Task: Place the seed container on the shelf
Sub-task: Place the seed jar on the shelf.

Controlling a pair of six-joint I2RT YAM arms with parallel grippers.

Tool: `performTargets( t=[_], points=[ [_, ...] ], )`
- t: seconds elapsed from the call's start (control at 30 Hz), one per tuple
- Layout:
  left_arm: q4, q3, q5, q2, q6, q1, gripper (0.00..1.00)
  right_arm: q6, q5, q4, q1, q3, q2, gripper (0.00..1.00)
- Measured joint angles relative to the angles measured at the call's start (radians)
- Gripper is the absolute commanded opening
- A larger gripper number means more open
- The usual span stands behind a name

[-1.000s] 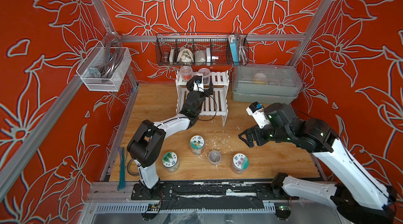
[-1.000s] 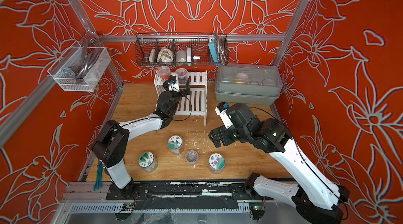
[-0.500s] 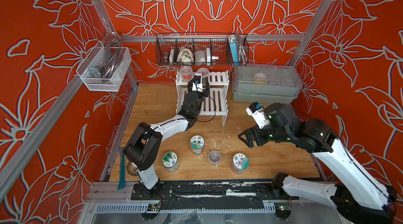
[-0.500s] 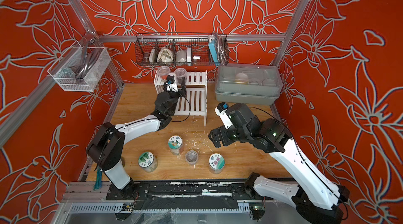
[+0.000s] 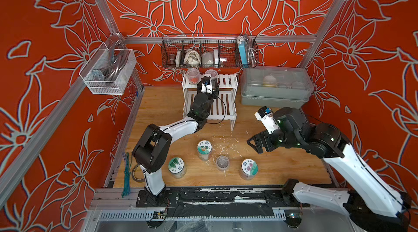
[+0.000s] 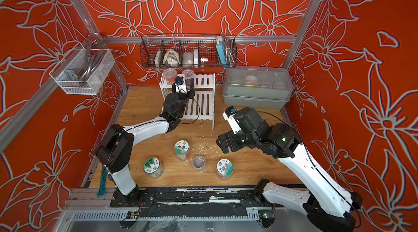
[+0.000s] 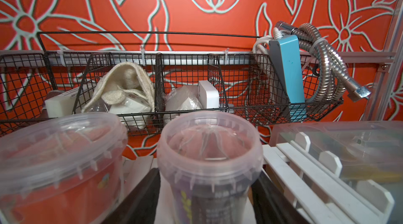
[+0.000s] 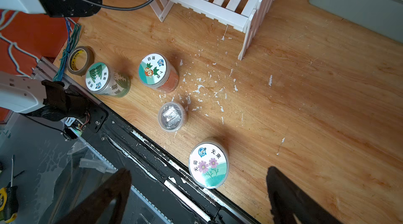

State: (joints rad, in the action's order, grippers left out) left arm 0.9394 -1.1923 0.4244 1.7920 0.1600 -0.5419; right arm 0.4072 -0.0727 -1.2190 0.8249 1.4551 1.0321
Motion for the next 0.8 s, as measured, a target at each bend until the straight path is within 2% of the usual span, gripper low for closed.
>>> performTargets(
  t=[0.47,0.8],
  points=[
    [-0.043,-0.064,-0.006,0.049,-0.016,0.033,0.66,0.000,0.000,0.000,0.000,-0.011,-0.002,1.00],
    [-0.074,-0.017,-0.042,0.005,-0.053,0.033,0.76,0.000,-0.001,0.003,-0.002,-0.033,-0.005,1.00]
  ],
)
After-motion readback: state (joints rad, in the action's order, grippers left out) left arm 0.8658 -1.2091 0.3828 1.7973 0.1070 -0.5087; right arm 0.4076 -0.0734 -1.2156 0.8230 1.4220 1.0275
